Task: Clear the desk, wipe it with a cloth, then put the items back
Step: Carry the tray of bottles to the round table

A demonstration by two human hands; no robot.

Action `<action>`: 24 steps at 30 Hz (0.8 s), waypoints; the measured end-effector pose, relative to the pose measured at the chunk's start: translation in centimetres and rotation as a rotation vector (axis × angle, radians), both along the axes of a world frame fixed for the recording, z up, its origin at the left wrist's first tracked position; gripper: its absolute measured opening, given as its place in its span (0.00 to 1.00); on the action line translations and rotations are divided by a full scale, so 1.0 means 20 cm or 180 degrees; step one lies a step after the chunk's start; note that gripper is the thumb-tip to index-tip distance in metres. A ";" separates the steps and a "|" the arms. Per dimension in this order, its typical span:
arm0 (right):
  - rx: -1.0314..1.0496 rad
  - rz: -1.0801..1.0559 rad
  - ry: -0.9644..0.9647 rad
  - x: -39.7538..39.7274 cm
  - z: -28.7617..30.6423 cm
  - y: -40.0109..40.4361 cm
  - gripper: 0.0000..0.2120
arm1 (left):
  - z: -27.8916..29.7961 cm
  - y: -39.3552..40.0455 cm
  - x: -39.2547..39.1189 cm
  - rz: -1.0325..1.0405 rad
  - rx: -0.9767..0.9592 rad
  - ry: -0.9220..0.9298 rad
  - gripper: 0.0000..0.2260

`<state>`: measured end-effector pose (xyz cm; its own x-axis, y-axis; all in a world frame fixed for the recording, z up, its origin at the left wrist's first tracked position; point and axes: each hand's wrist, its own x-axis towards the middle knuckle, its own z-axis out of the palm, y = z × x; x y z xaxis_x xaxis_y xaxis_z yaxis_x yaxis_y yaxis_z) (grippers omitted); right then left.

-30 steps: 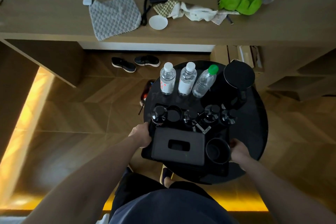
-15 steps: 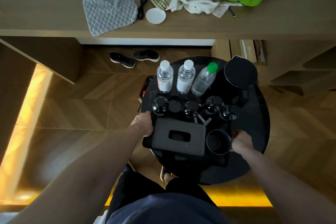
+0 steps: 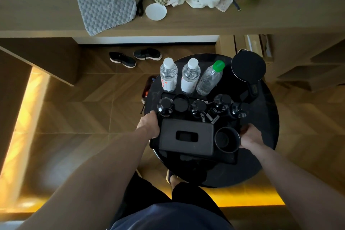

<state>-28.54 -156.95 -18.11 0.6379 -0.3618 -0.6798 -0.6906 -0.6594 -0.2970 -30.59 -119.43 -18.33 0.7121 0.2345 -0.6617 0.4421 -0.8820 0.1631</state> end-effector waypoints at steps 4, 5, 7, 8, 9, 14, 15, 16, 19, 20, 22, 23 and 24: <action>0.0198 -0.0319 0.0064 0.00 0.02 -0.01 0.11 | 0.01 0.03 -0.05 0.0246 -0.0176 -0.0154 0.11; 0.0282 -0.0462 0.0041 -0.01 0.03 -0.01 0.10 | 0.01 0.04 -0.07 0.0328 -0.0221 -0.0181 0.10; 0.0492 -0.0813 -0.0014 -0.03 0.05 -0.01 0.12 | 0.02 0.07 -0.12 0.0465 -0.0404 -0.0203 0.12; 0.0577 -0.1023 -0.0080 -0.05 0.07 0.00 0.13 | 0.03 0.09 -0.14 0.0499 -0.0532 -0.0194 0.12; 0.0631 -0.1219 -0.0188 -0.07 0.09 0.01 0.13 | 0.05 0.11 -0.17 0.0513 -0.0653 -0.0174 0.13; 0.0297 -0.0999 -0.1224 -0.27 0.30 0.24 0.14 | 0.19 0.24 -0.35 0.0744 -0.1075 -0.0392 0.10; 0.0323 -0.0863 -0.1451 -0.32 0.33 0.31 0.14 | 0.23 0.28 -0.39 0.0752 -0.1113 -0.0517 0.09; 0.0335 -0.0680 -0.1659 -0.37 0.39 0.38 0.14 | 0.27 0.33 -0.43 0.0731 -0.1142 -0.0657 0.08; 0.0443 0.0057 -0.2055 -0.48 0.51 0.62 0.14 | 0.40 0.48 -0.53 0.0695 -0.1215 -0.0980 0.09; 0.0549 0.0271 -0.2092 -0.50 0.56 0.71 0.14 | 0.44 0.54 -0.56 0.0695 -0.1231 -0.1069 0.10; 0.0830 0.0720 -0.2162 -0.52 0.66 0.91 0.15 | 0.53 0.67 -0.60 0.0666 -0.1213 -0.1252 0.11; 0.0959 0.0925 -0.2202 -0.52 0.70 1.01 0.15 | 0.58 0.74 -0.61 0.0610 -0.1172 -0.1337 0.11; 0.1074 0.1140 -0.2199 -0.52 0.76 1.12 0.15 | 0.62 0.81 -0.63 0.0551 -0.1127 -0.1421 0.12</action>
<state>-38.89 -134.62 -3.00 0.9870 0.0936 -0.1306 -0.0480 -0.6040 -0.7956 -43.10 -103.14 -5.88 0.9105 0.1918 -0.3663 0.3956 -0.6614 0.6372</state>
